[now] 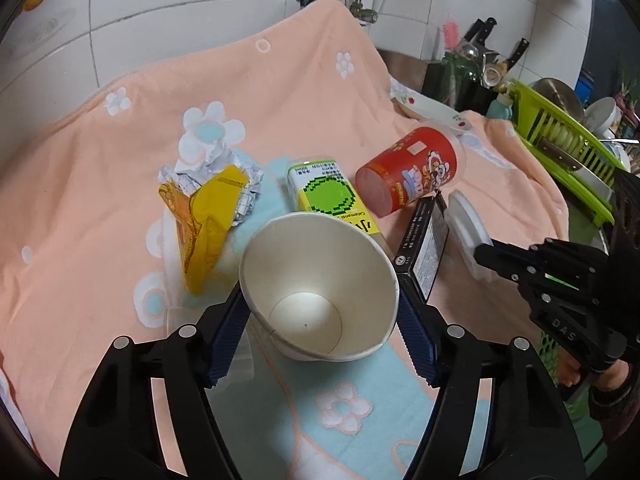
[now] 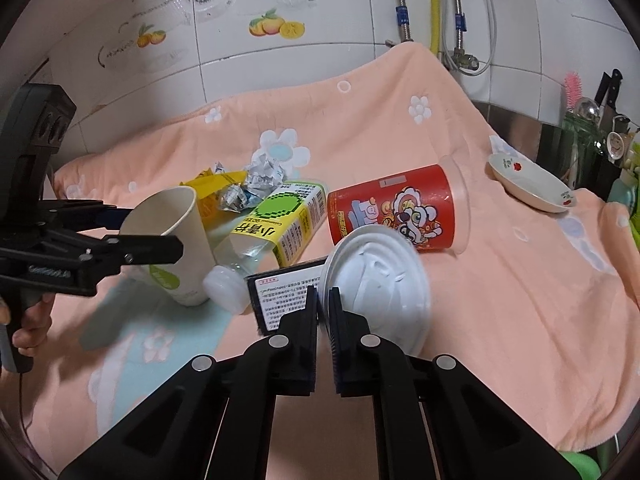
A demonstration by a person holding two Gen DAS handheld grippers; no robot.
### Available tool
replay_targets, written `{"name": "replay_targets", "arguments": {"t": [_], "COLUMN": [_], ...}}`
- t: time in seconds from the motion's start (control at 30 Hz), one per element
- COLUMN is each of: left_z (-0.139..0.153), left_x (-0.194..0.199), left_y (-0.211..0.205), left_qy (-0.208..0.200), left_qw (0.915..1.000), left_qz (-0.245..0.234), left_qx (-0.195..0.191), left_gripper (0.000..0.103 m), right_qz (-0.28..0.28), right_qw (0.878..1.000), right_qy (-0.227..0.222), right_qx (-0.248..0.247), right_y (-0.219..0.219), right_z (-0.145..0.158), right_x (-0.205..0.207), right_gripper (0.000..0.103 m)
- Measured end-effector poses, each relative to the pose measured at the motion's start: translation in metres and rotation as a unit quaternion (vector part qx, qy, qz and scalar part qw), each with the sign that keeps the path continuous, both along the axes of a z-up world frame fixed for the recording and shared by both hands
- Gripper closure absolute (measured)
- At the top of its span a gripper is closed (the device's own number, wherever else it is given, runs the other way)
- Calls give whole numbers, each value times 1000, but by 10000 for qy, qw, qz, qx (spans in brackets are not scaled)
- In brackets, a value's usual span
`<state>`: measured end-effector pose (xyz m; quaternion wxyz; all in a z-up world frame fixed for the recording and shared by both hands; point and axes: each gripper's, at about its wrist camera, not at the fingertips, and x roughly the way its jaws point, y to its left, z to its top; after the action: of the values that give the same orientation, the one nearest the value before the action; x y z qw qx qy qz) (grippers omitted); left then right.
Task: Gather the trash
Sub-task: 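Carry the white lid and paper cup over the green basket and release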
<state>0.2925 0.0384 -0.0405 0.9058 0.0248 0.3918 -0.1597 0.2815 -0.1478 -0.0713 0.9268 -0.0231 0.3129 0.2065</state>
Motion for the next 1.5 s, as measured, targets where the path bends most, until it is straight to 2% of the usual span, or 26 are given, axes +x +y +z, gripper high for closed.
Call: {"name": "replay_targets", "arguments": {"t": [0.1, 0.37, 0.8, 1.07, 1.5], "left_z": [6, 30, 47, 47, 29], "left_x": [-8, -42, -99, -123, -159], "left_y": [-3, -18, -84, -130, -203], "left_qy": [-89, -300, -497, -478, -270], "left_qw": [9999, 9992, 9928, 9863, 9743], "left_qz": [-4, -258, -1076, -1551, -2217], "left_qx": [94, 44, -192, -294, -276], "left_gripper": [35, 35, 35, 35, 35], "right_qz": [-7, -34, -394, -946, -1765], "right_qw": [10000, 9997, 9984, 9953, 9833], "right_qy": [-33, -123, -303, -145, 325], "right_qx": [69, 215, 260, 130, 318], "right_y": [-4, -18, -59, -105, -174], "right_z": [4, 16, 28, 13, -24], "right_x": [-11, -50, -128, -177, -230], "right_gripper": [98, 98, 98, 98, 94]}}
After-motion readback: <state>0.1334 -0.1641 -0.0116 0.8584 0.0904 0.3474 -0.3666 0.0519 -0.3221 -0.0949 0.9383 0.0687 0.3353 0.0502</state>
